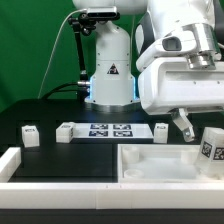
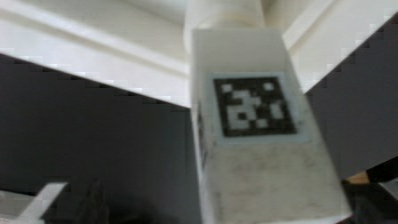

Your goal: Assemble one leg

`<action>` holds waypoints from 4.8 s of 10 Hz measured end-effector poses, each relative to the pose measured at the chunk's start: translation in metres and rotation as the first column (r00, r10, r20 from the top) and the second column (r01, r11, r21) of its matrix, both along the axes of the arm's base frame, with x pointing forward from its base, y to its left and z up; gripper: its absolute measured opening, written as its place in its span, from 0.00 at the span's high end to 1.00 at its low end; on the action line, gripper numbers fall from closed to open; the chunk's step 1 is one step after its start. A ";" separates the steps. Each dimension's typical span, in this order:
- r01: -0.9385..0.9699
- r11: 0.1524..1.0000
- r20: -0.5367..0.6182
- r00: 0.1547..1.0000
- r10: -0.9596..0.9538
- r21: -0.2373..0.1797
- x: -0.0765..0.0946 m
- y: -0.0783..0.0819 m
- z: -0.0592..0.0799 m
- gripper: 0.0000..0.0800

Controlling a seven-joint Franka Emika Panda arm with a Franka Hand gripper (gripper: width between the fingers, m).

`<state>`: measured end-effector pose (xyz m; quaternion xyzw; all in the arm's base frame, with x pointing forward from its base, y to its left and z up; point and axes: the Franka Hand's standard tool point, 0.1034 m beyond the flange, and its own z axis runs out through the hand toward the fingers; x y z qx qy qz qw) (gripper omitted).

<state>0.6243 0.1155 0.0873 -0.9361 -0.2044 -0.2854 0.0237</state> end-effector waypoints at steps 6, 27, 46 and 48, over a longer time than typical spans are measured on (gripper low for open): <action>-0.060 0.996 -0.502 0.865 0.015 -0.073 -0.010 0.015 -0.002 0.19; 0.637 0.771 -0.634 0.596 -0.492 0.001 0.001 -0.002 -0.003 0.60; 0.989 0.102 -0.725 -0.009 -0.689 -0.109 -0.004 0.019 -0.007 0.20; 0.944 0.320 -0.701 0.178 -0.690 -0.076 -0.005 0.016 -0.009 0.19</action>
Offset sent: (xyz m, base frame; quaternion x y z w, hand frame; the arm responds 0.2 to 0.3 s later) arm 0.0075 -0.0096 -0.0049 0.0030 -0.1576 -0.0099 0.9874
